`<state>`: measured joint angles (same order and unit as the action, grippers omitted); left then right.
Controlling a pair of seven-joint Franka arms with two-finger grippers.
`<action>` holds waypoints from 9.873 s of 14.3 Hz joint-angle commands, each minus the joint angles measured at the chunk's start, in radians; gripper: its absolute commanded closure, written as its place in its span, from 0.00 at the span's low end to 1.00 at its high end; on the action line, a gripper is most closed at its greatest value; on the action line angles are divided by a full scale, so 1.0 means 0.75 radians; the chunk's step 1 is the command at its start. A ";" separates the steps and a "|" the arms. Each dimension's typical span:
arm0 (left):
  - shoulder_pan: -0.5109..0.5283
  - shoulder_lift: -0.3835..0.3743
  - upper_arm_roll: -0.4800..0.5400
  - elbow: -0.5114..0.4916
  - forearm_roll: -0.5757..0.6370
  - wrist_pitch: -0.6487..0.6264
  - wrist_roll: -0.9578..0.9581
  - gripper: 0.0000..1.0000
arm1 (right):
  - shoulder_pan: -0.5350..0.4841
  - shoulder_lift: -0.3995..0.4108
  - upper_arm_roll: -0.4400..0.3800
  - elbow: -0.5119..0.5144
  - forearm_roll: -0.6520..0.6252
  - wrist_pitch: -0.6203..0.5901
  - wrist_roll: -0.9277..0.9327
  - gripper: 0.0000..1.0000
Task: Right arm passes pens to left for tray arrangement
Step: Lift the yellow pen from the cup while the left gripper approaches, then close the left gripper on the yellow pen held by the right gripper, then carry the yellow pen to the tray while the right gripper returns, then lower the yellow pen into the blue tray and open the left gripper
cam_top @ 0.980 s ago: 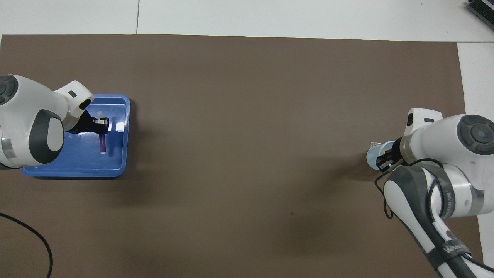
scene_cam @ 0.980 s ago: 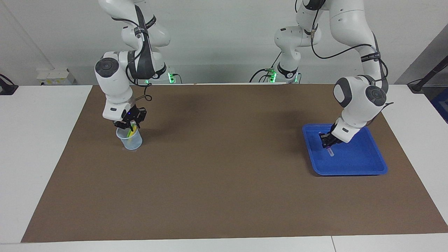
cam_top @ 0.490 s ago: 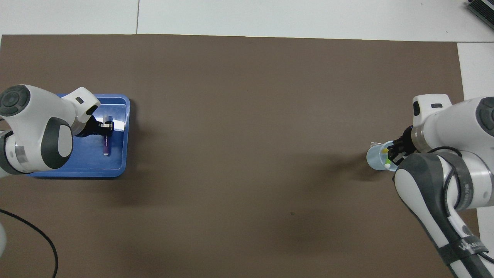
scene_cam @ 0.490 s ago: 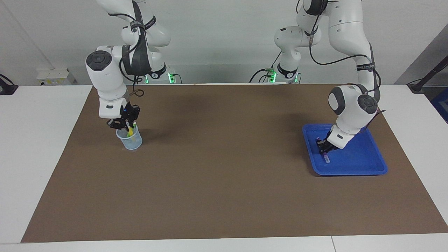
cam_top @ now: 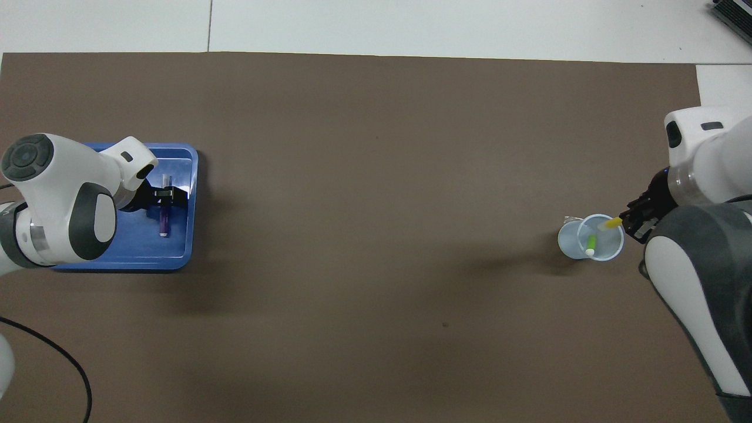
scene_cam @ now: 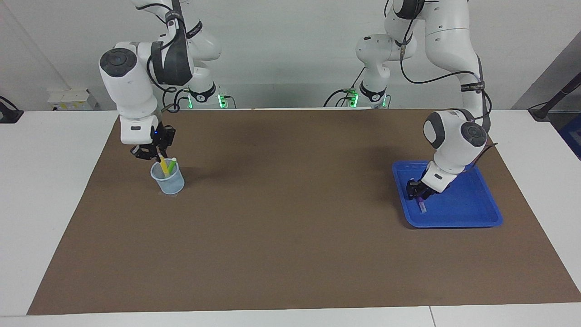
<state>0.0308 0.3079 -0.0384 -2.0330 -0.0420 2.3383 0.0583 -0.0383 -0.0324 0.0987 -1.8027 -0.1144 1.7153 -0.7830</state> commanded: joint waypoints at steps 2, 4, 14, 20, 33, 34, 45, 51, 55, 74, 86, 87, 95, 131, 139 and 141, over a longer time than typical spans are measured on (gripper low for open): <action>0.008 -0.008 -0.004 0.064 0.007 -0.125 0.004 0.06 | 0.000 0.006 0.024 0.131 0.178 -0.158 0.072 1.00; 0.010 -0.018 -0.002 0.141 -0.070 -0.260 -0.008 0.00 | 0.000 0.002 0.026 0.127 0.334 -0.180 0.243 1.00; 0.008 -0.257 0.006 0.269 -0.436 -0.745 -0.598 0.00 | 0.241 -0.102 0.048 -0.134 0.931 0.205 1.295 1.00; -0.065 -0.404 -0.010 0.199 -0.643 -0.743 -1.234 0.00 | 0.482 -0.110 0.048 -0.282 1.146 0.670 1.823 1.00; -0.407 -0.629 -0.010 -0.118 -0.832 -0.285 -2.016 0.00 | 0.824 0.047 0.048 -0.354 1.490 1.300 1.948 1.00; -0.423 -0.642 -0.010 -0.144 -0.832 -0.263 -2.017 0.01 | 0.822 0.047 0.048 -0.354 1.492 1.298 1.944 1.00; -0.577 -0.709 -0.012 -0.290 -0.830 -0.093 -2.064 0.29 | 0.822 0.047 0.048 -0.351 1.490 1.288 1.934 1.00; -0.563 -0.719 -0.010 -0.288 -0.828 -0.109 -2.047 0.91 | 0.820 0.049 0.048 -0.349 1.492 1.284 1.932 1.00; -0.561 -0.721 -0.010 -0.284 -0.826 -0.111 -2.041 1.00 | 0.820 0.049 0.048 -0.349 1.490 1.280 1.932 1.00; -0.393 -0.746 0.006 -0.273 -0.817 -0.330 -1.556 1.00 | 0.538 -0.010 0.036 -0.323 1.070 0.678 1.516 0.00; 0.014 -0.736 0.006 -0.173 -0.225 -0.688 -0.293 1.00 | 0.039 -0.155 0.038 -0.496 0.222 0.279 0.392 0.09; 0.030 -0.734 0.006 -0.165 -0.172 -0.672 -0.226 1.00 | 0.037 -0.163 0.038 -0.529 0.194 0.312 0.392 0.13; 0.137 -0.558 0.006 -0.153 0.080 -0.441 0.151 1.00 | -0.108 -0.104 0.038 -0.628 0.112 0.527 0.142 0.20; 0.153 -0.071 0.000 -0.084 0.089 0.059 0.149 0.40 | -0.147 -0.061 0.040 -0.624 0.089 0.572 0.054 1.00; 0.141 -0.124 -0.008 0.209 -0.001 -0.464 0.113 0.31 | -0.113 -0.073 0.050 -0.387 0.085 0.268 0.052 1.00; 0.115 -0.143 -0.020 0.264 -0.003 -0.569 -0.012 0.05 | -0.074 -0.067 0.050 -0.250 0.085 0.135 0.052 1.00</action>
<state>0.1423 0.2226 -0.0516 -1.8752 -0.0319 1.9917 0.1243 -0.1123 -0.0926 0.1297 -2.0897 -0.0301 1.9258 -0.7254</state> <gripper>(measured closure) 0.220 0.806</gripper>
